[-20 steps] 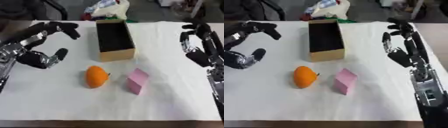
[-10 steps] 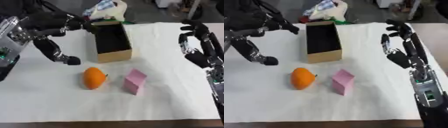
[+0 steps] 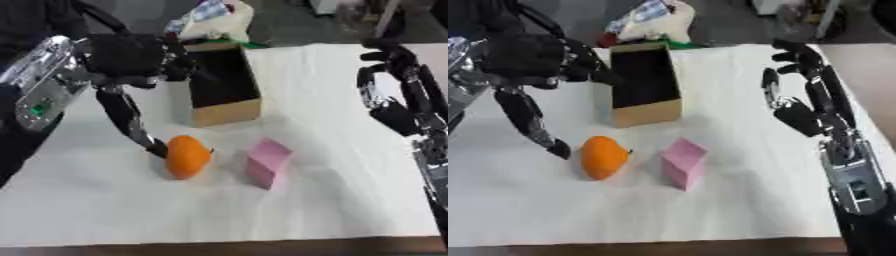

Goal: Pick up objects on the table and place them in the box.

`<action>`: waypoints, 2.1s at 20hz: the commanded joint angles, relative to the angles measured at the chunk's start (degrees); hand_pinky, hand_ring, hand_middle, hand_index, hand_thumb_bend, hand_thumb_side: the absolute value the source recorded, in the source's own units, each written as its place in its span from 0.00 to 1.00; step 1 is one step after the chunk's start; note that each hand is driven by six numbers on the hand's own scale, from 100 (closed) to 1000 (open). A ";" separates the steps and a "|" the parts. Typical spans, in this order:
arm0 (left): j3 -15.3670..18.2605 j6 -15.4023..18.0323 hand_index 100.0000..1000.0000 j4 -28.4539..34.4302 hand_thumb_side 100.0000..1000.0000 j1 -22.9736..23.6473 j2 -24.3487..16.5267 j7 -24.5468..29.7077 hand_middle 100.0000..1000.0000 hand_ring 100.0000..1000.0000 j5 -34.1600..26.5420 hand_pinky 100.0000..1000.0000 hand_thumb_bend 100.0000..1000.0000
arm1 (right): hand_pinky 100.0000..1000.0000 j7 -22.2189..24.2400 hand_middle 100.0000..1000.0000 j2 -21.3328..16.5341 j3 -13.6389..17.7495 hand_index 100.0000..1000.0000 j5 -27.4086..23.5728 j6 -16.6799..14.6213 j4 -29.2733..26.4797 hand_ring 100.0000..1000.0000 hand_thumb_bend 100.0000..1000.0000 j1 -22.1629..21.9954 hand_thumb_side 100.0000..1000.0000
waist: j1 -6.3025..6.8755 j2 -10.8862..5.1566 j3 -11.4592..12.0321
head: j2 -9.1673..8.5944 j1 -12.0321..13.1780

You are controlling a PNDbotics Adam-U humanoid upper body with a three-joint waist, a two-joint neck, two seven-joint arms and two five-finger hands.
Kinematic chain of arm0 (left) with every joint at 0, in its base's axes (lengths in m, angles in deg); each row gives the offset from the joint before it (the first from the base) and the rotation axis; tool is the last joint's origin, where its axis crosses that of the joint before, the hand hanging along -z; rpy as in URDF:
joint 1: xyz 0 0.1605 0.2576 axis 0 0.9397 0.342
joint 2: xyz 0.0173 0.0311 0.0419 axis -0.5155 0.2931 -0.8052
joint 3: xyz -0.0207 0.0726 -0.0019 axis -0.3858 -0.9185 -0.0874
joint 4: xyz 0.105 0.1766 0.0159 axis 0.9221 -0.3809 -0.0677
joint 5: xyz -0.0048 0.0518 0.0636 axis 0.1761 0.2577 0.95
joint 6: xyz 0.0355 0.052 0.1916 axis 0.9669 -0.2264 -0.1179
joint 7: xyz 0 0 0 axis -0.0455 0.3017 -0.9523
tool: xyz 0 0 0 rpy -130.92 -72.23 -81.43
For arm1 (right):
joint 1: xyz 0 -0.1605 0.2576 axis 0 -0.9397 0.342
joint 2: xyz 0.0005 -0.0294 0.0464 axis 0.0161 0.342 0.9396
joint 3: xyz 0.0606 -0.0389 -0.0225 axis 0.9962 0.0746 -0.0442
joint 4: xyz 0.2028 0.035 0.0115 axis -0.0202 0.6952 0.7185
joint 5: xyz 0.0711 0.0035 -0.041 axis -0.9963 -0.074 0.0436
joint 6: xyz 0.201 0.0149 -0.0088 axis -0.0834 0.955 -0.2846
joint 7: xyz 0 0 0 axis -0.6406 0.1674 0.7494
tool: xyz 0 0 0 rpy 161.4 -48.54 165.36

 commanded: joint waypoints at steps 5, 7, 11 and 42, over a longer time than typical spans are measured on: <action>-1.42 7.18 0.99 -1.44 0.63 -1.09 0.00 -0.91 0.76 0.78 9.28 0.78 0.70 | 0.67 0.20 0.83 -1.37 0.04 0.91 0.07 -0.09 -0.59 0.77 0.00 0.59 0.66 | 0.18 -0.94 -0.20 | 0.42 -0.15; -1.80 7.18 0.99 -2.40 0.62 -0.95 0.20 -1.67 0.76 0.78 10.92 0.78 0.68 | 0.67 0.18 0.83 -1.41 0.04 0.91 0.05 -0.06 -0.59 0.77 0.00 0.56 0.67 | 0.25 -0.90 -0.28 | 0.46 -0.22; -2.17 7.18 0.99 -3.98 0.56 -0.90 0.40 -3.26 0.76 0.78 14.05 0.79 0.68 | 0.67 0.17 0.83 -1.38 0.04 0.91 0.00 -0.04 -0.67 0.77 0.00 0.50 0.67 | 0.37 -0.92 -0.31 | 0.53 -0.24; -3.95 7.18 0.95 -13.25 0.31 -0.92 4.82 -12.04 0.73 0.76 27.42 0.77 0.52 | 0.67 0.19 0.83 -1.33 0.04 0.91 -0.36 -0.07 -0.61 0.77 0.00 0.53 0.68 | 0.33 -0.67 -0.87 | 0.45 -0.30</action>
